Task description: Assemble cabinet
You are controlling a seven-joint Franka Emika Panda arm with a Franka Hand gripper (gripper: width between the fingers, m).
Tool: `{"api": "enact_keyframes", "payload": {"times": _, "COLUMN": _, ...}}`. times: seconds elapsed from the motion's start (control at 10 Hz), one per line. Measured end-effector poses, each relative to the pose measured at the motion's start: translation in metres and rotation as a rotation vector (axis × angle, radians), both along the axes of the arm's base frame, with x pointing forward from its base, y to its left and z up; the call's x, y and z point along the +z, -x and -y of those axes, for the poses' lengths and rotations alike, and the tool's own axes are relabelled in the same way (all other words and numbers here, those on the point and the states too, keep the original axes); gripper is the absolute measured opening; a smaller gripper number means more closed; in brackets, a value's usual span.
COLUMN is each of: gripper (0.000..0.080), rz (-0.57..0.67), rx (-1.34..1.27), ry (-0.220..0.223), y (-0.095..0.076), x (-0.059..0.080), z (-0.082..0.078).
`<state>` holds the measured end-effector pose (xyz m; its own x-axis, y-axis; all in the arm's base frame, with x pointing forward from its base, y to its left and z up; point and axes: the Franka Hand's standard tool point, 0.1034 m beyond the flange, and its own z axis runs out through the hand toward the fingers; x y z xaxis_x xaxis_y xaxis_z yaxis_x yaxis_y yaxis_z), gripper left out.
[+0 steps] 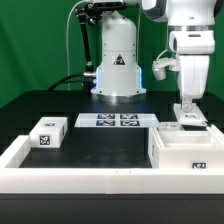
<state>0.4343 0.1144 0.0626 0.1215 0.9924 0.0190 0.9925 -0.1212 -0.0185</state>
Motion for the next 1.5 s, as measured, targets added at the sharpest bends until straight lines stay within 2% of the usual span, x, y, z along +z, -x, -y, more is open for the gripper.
{"api": "enact_keyframes", "payload": {"times": 0.5, "gripper": 0.0070, "rz": -0.001, "rx": -0.008, "ry": -0.001, "y": 0.000, "x": -0.001, "z": 0.002}}
{"api": "enact_keyframes", "payload": {"times": 0.9, "gripper": 0.0070, "rz": 0.009, "rx": -0.014, "ry": -0.008, "y": -0.015, "x": 0.000, "z": -0.002}}
{"api": "enact_keyframes", "payload": {"times": 1.5, "gripper": 0.0070, "rz": 0.007, "rx": -0.036, "ry": -0.008, "y": -0.017, "x": -0.002, "z": -0.001}}
